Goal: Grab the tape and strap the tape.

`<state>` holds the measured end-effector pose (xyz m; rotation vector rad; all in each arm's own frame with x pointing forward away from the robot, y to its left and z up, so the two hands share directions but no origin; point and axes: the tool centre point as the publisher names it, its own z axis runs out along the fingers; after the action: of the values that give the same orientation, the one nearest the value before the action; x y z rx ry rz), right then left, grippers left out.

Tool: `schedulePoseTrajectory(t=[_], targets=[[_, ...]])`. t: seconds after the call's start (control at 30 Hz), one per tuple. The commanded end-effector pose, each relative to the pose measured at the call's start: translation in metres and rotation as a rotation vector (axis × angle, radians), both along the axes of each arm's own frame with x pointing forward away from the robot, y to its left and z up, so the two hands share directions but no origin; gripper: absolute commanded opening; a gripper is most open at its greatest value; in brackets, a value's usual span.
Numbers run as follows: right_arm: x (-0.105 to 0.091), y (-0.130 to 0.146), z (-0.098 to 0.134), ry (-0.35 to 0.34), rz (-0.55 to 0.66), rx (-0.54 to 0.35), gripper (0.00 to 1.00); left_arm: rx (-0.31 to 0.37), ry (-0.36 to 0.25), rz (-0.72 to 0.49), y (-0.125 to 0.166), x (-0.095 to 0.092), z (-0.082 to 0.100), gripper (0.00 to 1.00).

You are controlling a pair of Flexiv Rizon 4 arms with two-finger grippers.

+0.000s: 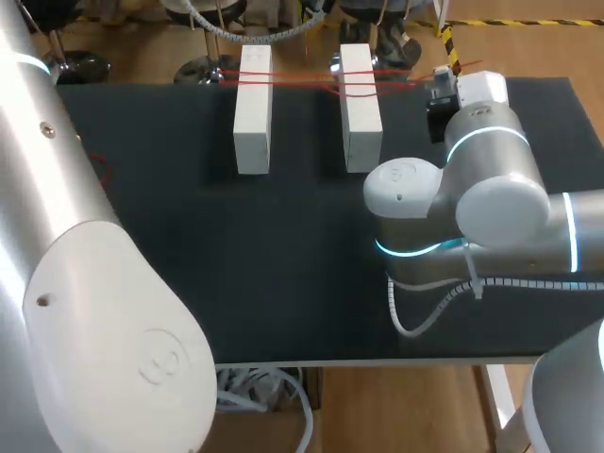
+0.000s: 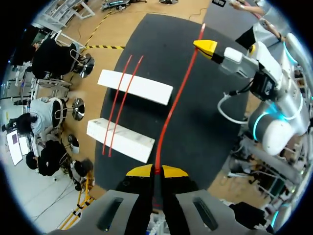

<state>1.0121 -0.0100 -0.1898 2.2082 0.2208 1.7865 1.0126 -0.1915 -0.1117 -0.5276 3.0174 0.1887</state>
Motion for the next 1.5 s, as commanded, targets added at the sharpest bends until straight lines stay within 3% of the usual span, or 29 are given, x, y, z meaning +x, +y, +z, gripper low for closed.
schedulePoseTrajectory(t=[0.03,0.2,0.37,0.87,1.1,1.5], targets=[[0.000,-0.001,0.002,0.006,0.002,0.000,0.00,0.029,0.016,-0.021,-0.006,0.001,0.004,0.00],[0.000,-0.001,0.002,0.006,0.002,0.000,0.00,-0.033,0.028,-0.061,-0.019,-0.004,0.000,0.00],[0.000,-0.001,0.002,0.006,0.002,0.000,0.00,-0.094,-0.004,-0.062,-0.029,-0.014,-0.005,0.00],[0.000,-0.001,0.002,0.006,0.002,0.000,0.00,-0.109,-0.073,-0.118,-0.028,-0.049,-0.009,0.00],[0.000,-0.001,0.002,0.006,0.002,0.000,0.00,-0.117,-0.062,-0.157,-0.021,-0.059,-0.008,0.00],[0.000,-0.001,0.002,0.006,0.002,0.000,0.00,-0.142,-0.020,-0.212,-0.001,-0.048,-0.010,0.00]])
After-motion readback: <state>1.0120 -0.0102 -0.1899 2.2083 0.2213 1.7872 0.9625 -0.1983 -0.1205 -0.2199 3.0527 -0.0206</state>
